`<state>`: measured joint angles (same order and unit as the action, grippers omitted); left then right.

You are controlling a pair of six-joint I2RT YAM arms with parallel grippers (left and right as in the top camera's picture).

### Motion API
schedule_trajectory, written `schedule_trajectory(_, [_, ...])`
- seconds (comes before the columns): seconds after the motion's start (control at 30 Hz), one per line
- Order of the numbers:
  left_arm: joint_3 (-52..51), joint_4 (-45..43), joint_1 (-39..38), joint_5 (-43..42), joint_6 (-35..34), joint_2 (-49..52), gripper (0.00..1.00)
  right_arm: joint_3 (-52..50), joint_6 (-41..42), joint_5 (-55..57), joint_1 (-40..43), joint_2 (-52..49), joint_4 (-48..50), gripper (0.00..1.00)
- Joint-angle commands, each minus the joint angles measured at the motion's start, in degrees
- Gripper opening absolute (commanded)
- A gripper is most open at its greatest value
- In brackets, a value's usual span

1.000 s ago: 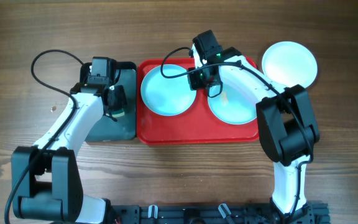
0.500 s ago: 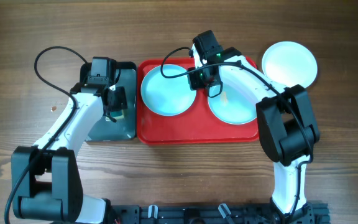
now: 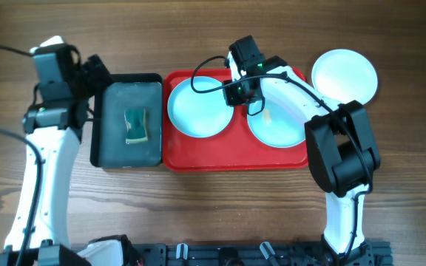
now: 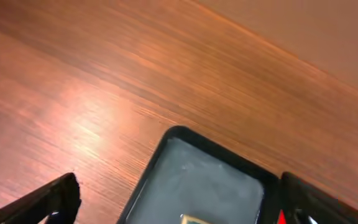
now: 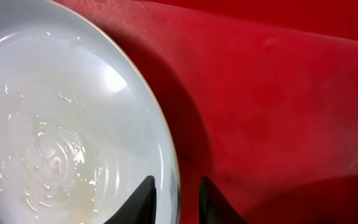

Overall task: Clean dirty plates on tray and stack at the side
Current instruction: 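Lift the left light-blue plate off the red tray with right gripper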

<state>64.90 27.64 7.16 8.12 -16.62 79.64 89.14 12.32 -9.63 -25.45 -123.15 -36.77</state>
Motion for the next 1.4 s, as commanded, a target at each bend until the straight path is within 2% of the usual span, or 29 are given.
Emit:
schedule_trajectory(0.0, [0.3, 1.9, 0.7, 0.3, -0.8, 0.1, 1.00, -2.5, -0.1, -0.5, -0.1, -1.3, 2.4, 0.20])
schedule_trajectory(0.1, [0.2, 3.9, 0.7, 0.3, -0.8, 0.1, 1.00, -4.4, -0.2, -0.5, -0.1, -1.3, 4.9, 0.16])
schedule_trajectory(0.17, [0.3, 3.9, 0.7, 0.3, -0.8, 0.1, 1.00, -4.4, -0.3, -0.4, -0.1, -1.3, 5.0, 0.04])
schedule_trajectory(0.3, [0.3, 3.9, 0.7, 0.3, -0.8, 0.1, 1.00, -1.6, -0.3, 1.1, 0.6, 0.1, 2.5, 0.04])
schedule_trajectory(0.43, [0.3, 3.9, 0.7, 0.3, -0.8, 0.1, 1.00, 1.0, -0.3, 2.1, 1.4, 6.5, -0.2, 0.05])
schedule_trajectory(0.57, [0.3, 3.9, 0.7, 0.3, -0.8, 0.1, 1.00, 1.0, -0.3, 5.4, 1.4, 13.6, 0.8, 0.04])
schedule_trajectory(0.7, [0.3, 3.9, 0.7, 0.3, -0.8, 0.1, 1.00, 1.0, 2.0, 5.4, 0.7, 14.6, 4.0, 0.04])
schedule_trajectory(0.87, [0.3, 3.9, 0.7, 0.3, -0.8, 0.1, 1.00, 0.8, 4.5, 5.7, -3.8, 13.5, 10.5, 0.04])
schedule_trajectory(1.1, [0.3, 3.9, 0.7, 0.3, -0.8, 0.1, 1.00, 0.5, 5.2, 22.3, -15.1, 10.3, 20.2, 0.05])
schedule_trajectory(1.23, [0.2, 3.9, 0.7, 0.3, -0.8, 0.1, 1.00, 0.5, -4.3, 29.3, -20.6, 9.6, 25.3, 0.04])
schedule_trajectory(1.37, [0.3, 3.9, 0.7, 0.3, -0.8, 0.1, 1.00, 0.5, -20.3, 37.2, -25.3, 8.5, 31.8, 0.04])
